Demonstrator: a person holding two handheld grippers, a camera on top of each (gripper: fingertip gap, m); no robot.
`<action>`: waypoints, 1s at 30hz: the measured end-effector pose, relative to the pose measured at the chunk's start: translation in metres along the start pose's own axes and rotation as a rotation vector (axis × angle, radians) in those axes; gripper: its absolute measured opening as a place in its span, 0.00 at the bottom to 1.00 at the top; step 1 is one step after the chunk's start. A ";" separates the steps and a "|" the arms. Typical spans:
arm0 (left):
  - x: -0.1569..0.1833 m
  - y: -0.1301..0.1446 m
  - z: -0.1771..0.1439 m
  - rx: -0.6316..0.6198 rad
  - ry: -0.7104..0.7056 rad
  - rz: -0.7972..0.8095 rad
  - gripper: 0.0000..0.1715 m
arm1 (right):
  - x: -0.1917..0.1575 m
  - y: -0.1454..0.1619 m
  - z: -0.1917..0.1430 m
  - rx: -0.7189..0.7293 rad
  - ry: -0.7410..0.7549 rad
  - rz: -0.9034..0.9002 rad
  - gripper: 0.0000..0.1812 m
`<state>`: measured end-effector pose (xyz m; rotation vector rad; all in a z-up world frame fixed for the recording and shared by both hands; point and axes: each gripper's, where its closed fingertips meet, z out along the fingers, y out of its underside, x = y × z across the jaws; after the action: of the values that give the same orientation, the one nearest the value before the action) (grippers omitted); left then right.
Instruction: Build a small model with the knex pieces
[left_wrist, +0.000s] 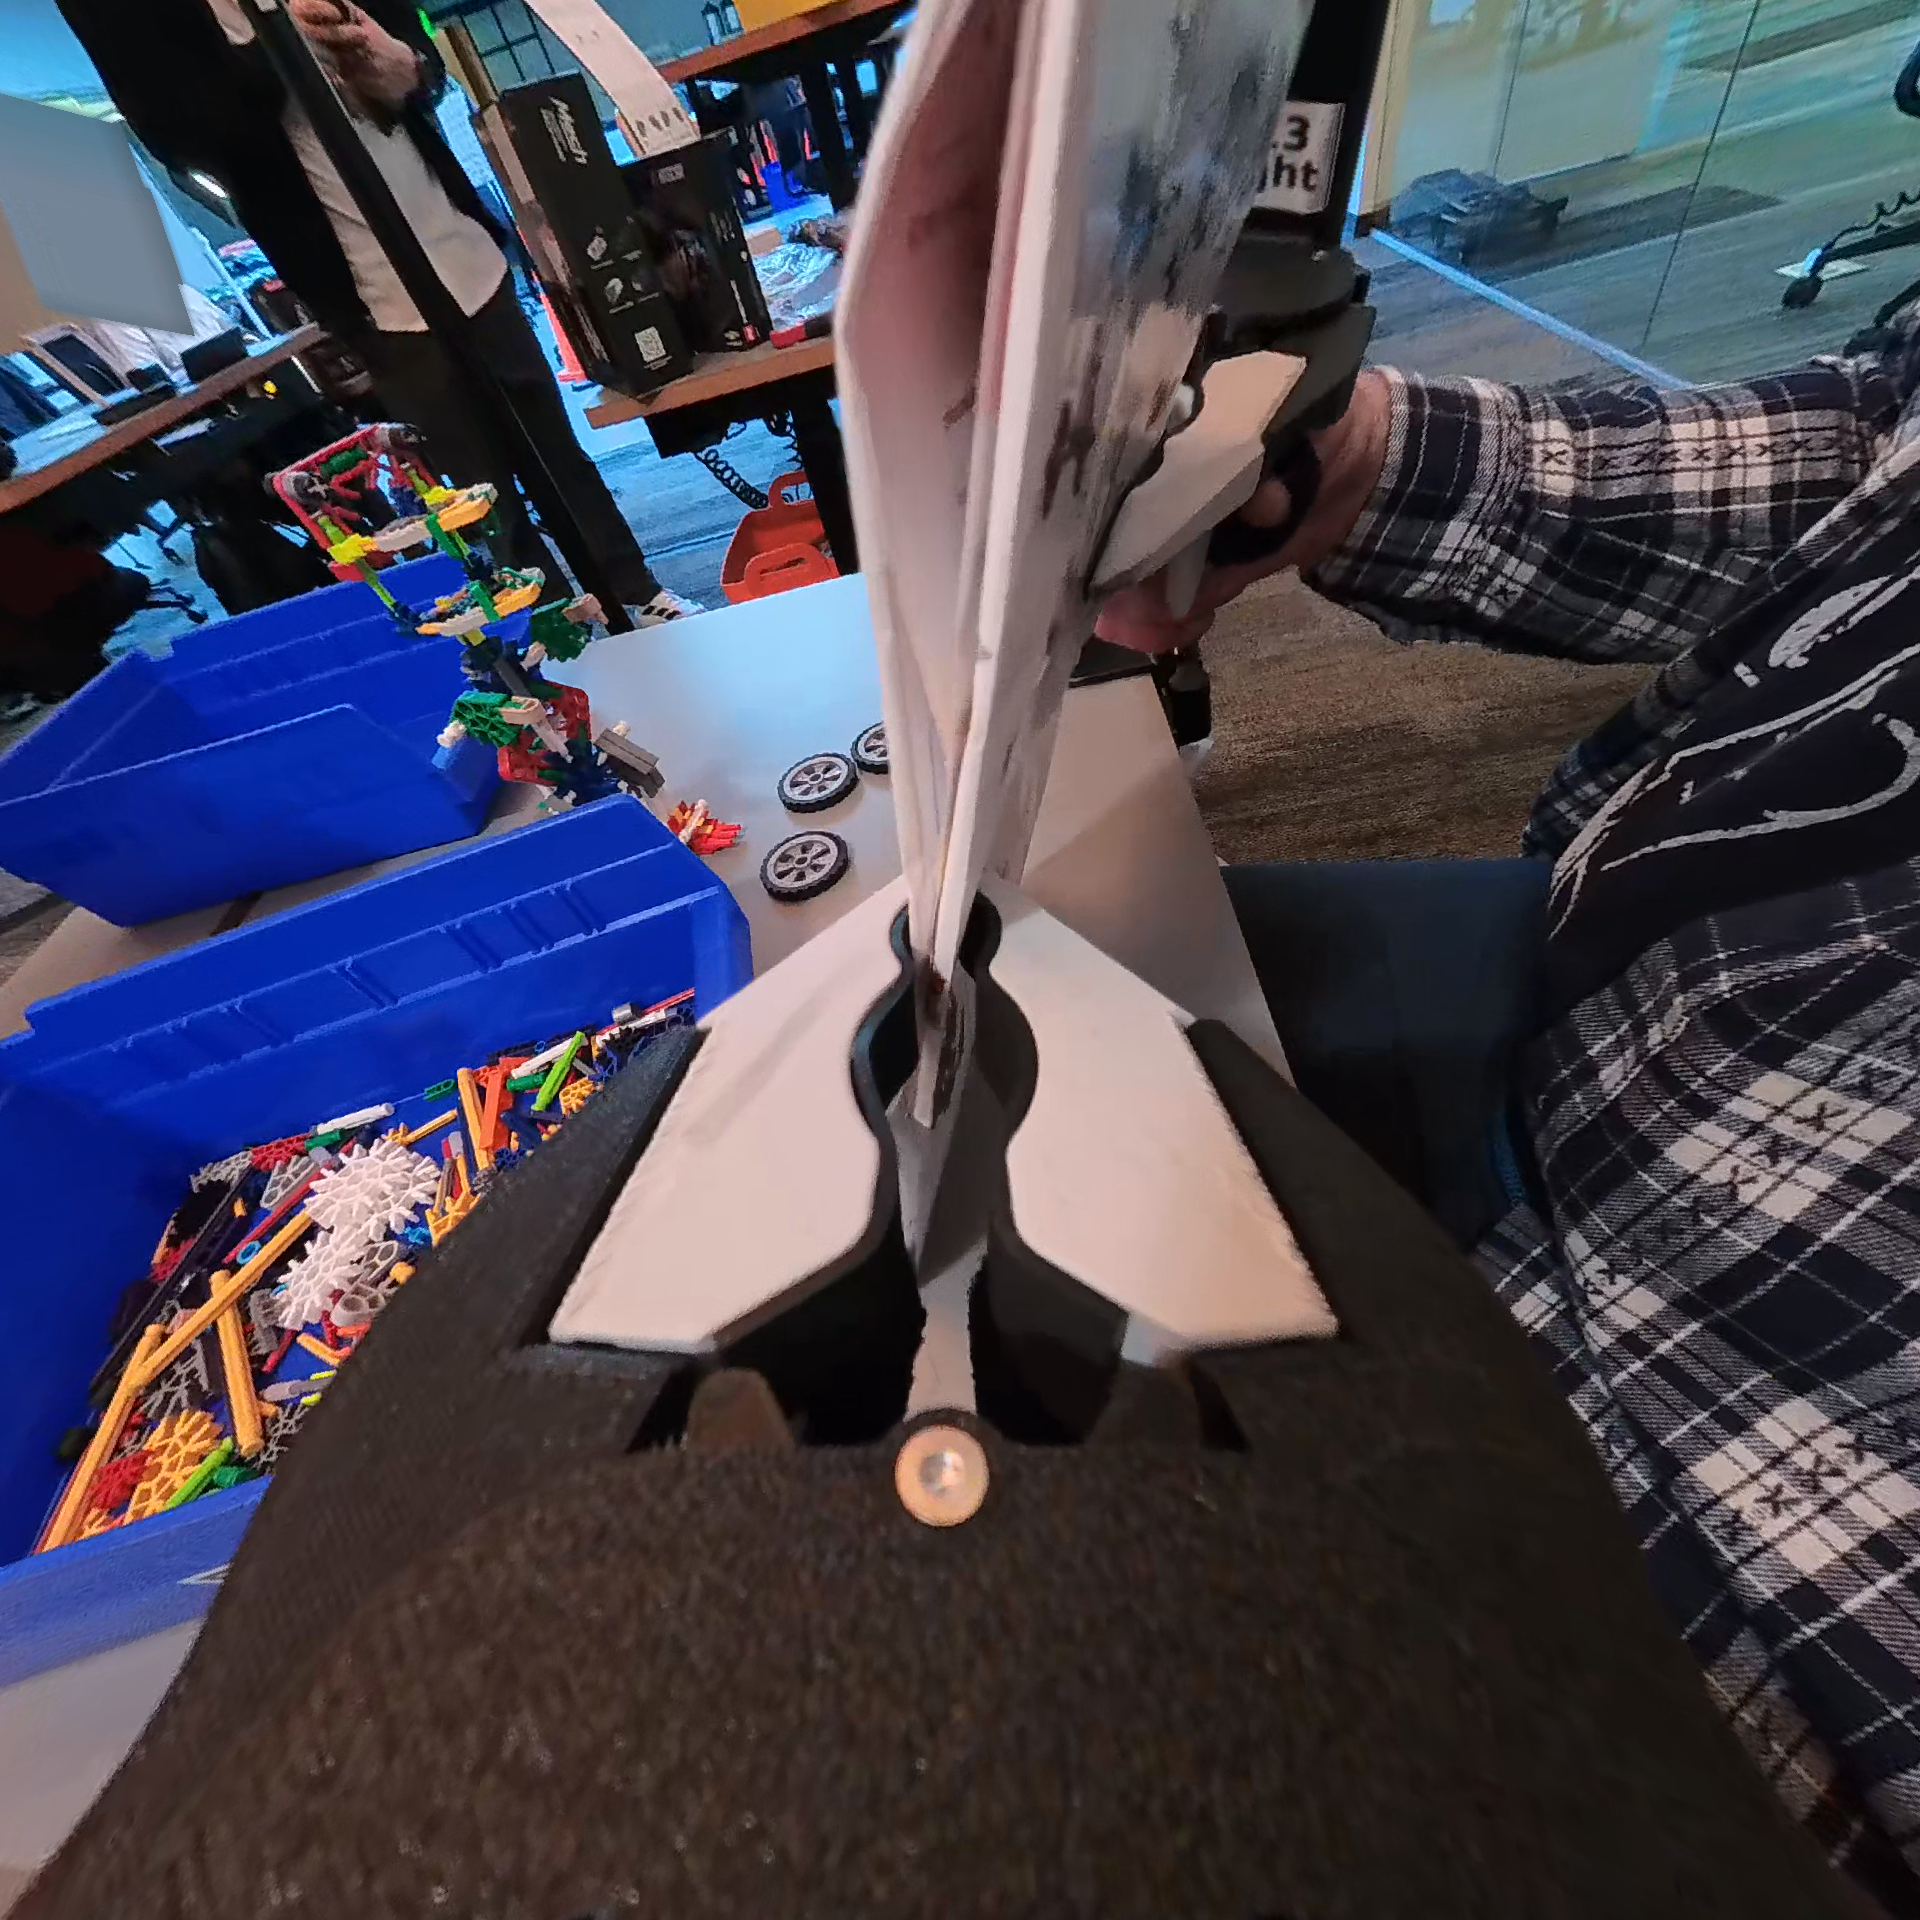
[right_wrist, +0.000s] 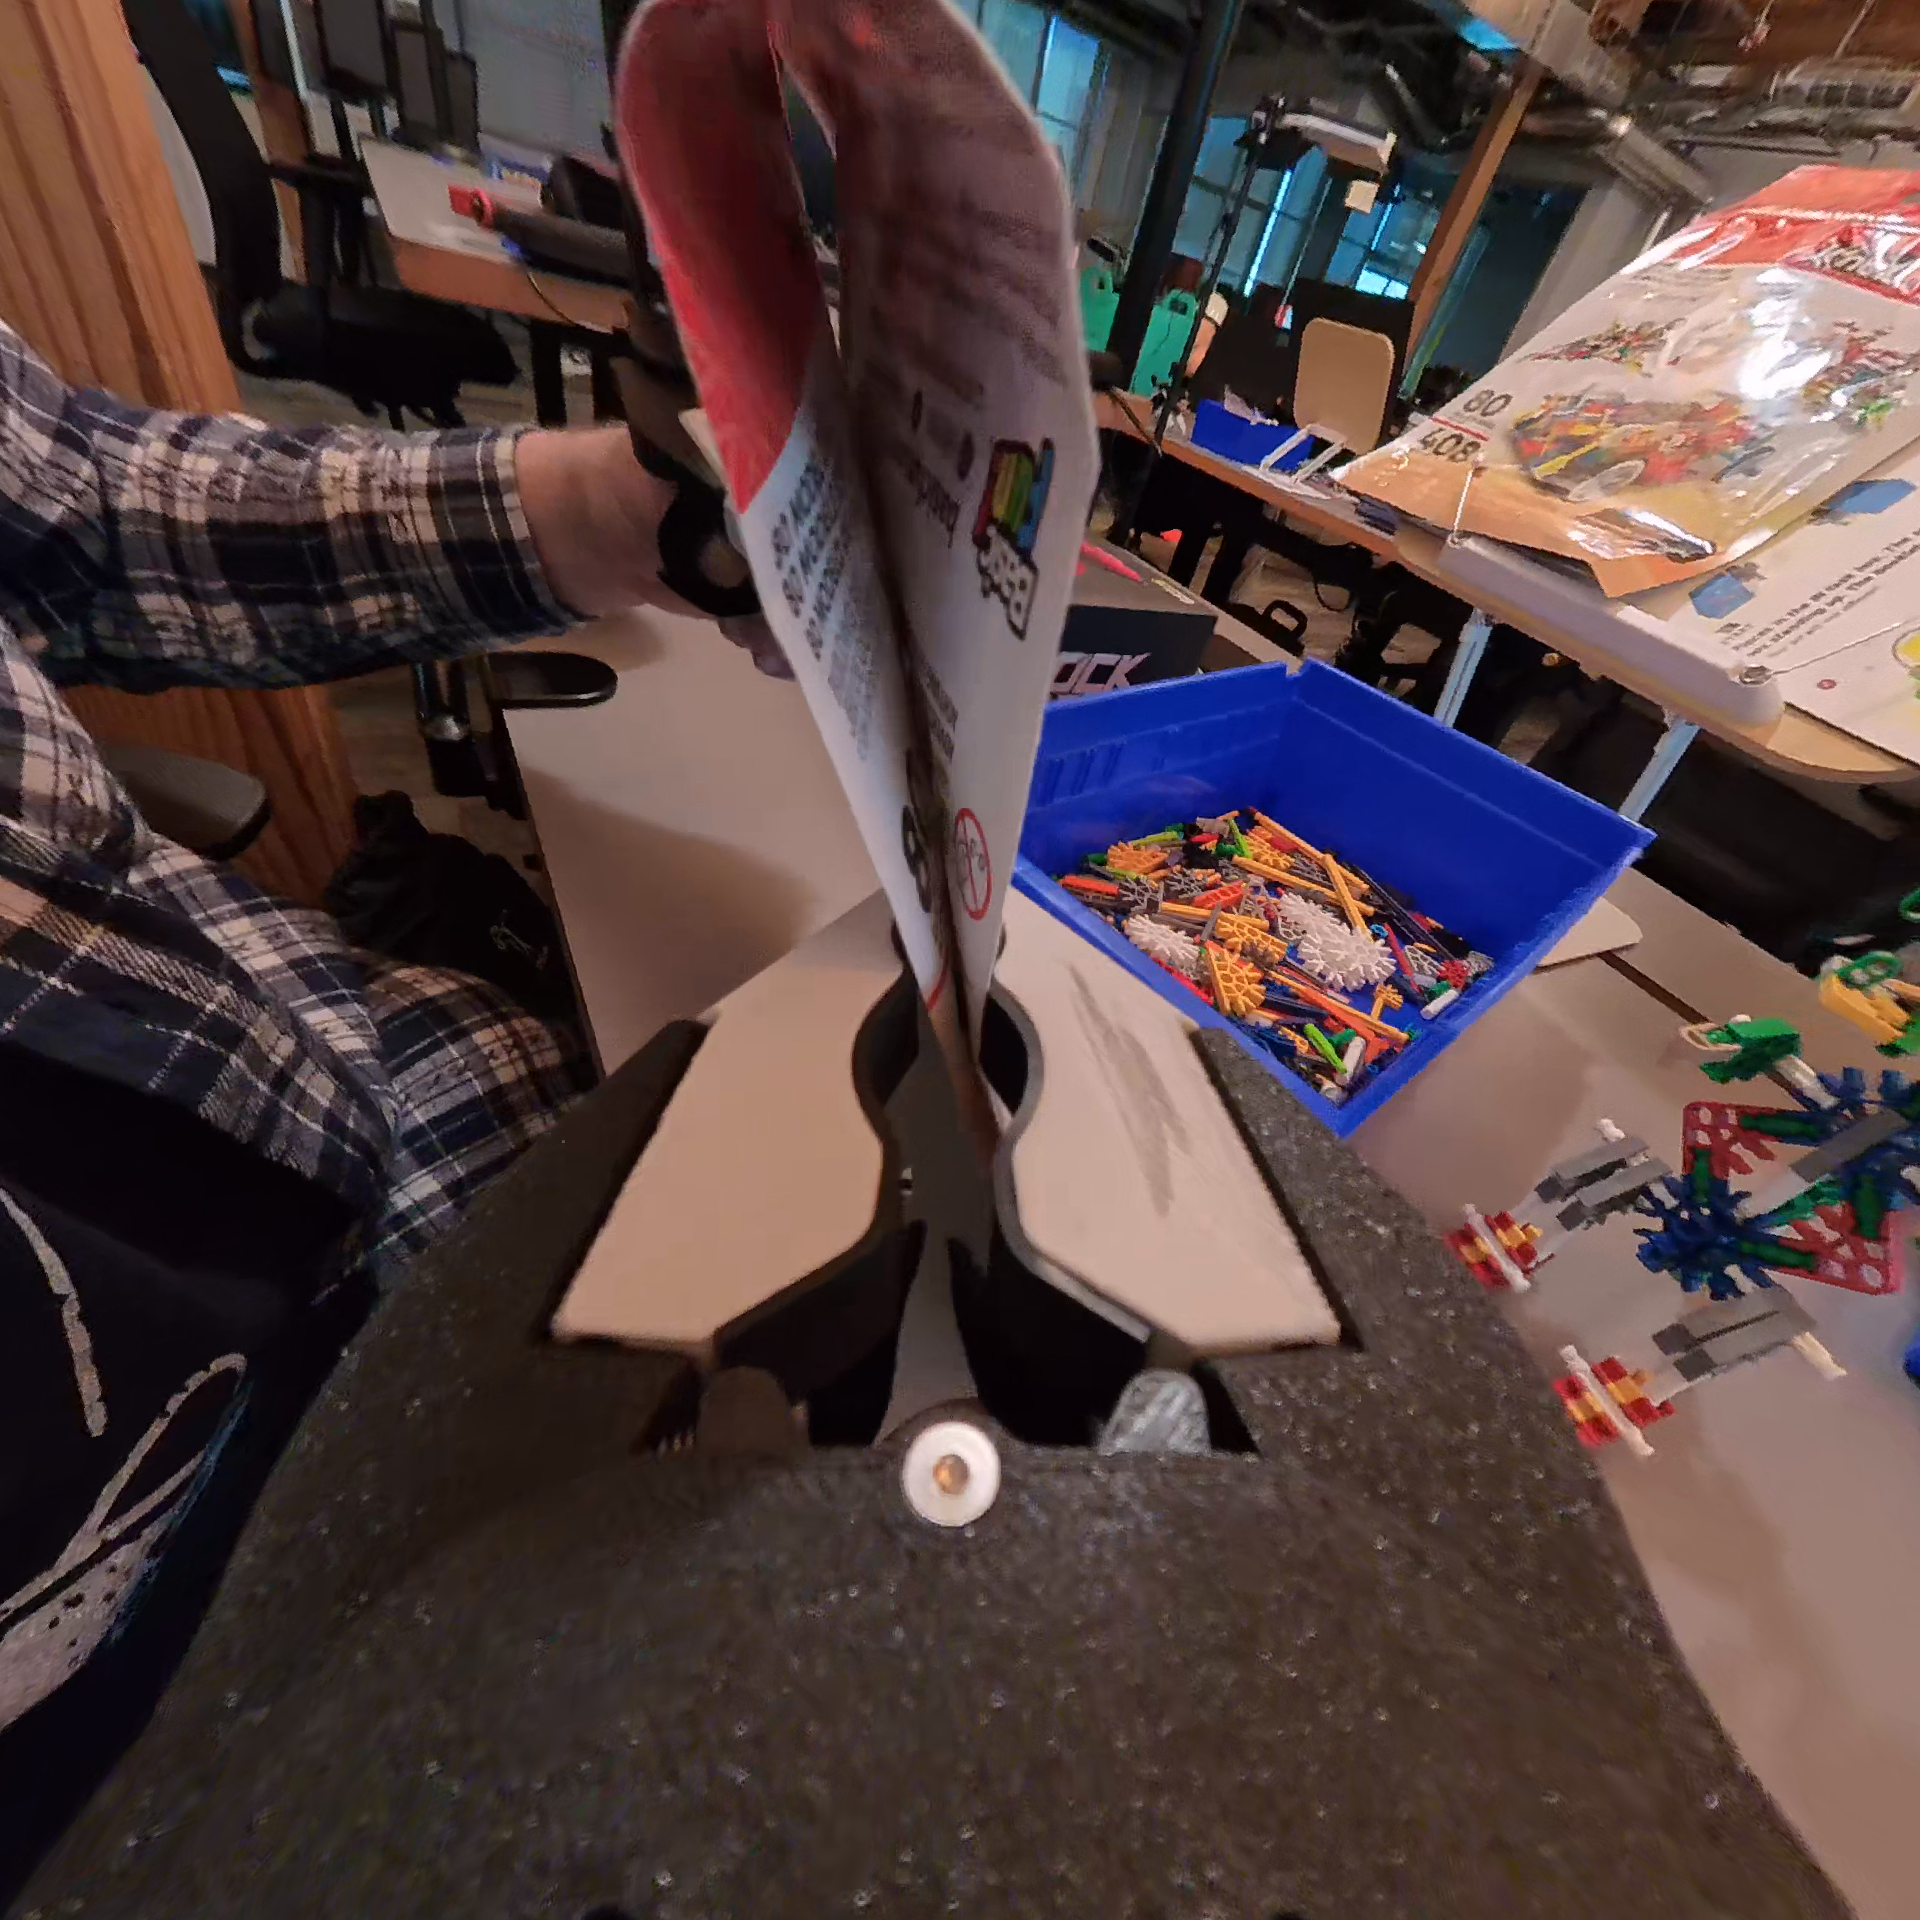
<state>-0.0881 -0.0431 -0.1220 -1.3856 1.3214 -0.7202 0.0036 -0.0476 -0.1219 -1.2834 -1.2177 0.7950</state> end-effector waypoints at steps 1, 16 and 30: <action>0.001 0.001 0.000 -0.005 0.005 0.002 0.00 | 0.000 0.002 0.000 -0.012 0.005 -0.005 0.01; 0.038 0.023 0.002 -0.095 0.126 -0.046 0.00 | -0.027 0.026 -0.006 -0.097 -0.089 0.038 0.00; 0.040 0.079 0.011 -0.302 0.188 -0.360 0.00 | -0.038 0.077 0.009 -0.297 -0.152 0.255 0.00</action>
<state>-0.0947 -0.0662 -0.2076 -1.8664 1.3820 -0.9365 0.0003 -0.0676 -0.2058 -1.6694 -1.3463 0.9321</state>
